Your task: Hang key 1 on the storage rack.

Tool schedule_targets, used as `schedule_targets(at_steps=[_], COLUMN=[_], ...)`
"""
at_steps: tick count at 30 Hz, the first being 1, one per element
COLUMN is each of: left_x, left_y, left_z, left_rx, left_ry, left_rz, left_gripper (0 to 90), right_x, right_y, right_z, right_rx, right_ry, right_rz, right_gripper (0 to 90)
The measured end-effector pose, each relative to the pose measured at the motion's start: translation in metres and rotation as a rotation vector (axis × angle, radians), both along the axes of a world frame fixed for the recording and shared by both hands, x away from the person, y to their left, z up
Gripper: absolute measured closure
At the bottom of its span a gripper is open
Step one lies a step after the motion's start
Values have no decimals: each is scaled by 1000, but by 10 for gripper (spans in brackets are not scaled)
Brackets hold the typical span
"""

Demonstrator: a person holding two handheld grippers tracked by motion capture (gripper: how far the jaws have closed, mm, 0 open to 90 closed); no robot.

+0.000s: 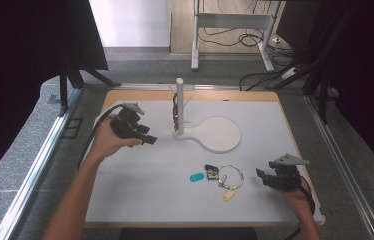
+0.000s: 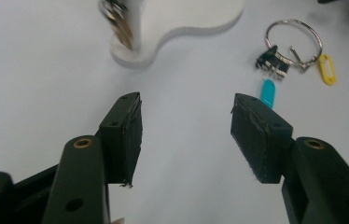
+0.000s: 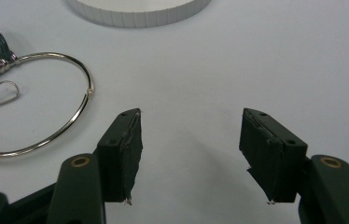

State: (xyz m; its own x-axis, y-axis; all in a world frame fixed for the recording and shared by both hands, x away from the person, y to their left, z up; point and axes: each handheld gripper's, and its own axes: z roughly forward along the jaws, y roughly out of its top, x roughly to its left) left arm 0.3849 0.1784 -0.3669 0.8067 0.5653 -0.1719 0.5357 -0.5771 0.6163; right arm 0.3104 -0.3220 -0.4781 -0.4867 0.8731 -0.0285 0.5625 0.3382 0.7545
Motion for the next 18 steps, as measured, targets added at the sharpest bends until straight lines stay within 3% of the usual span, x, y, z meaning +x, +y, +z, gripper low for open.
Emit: schedule_targets(at_steps=[3, 10, 17, 18], left_x=[-16, -49, -70, -71], left_y=[1, 4, 4, 3], left_z=[-9, -32, -61, -65], left_rx=[-45, -30, -9, -22], left_ry=[-6, -25, -23, -13], left_rz=[-11, 3, 6, 7], left_gripper=[440, 440, 442, 442], right_x=[1, 2, 3, 3], right_y=[0, 3, 7, 7], right_z=[0, 1, 1, 1], right_rx=[2, 0, -13, -13], right_ry=[-3, -1, 4, 5], right_rz=[3, 14, 27, 27], right_gripper=[393, 391, 391, 391])
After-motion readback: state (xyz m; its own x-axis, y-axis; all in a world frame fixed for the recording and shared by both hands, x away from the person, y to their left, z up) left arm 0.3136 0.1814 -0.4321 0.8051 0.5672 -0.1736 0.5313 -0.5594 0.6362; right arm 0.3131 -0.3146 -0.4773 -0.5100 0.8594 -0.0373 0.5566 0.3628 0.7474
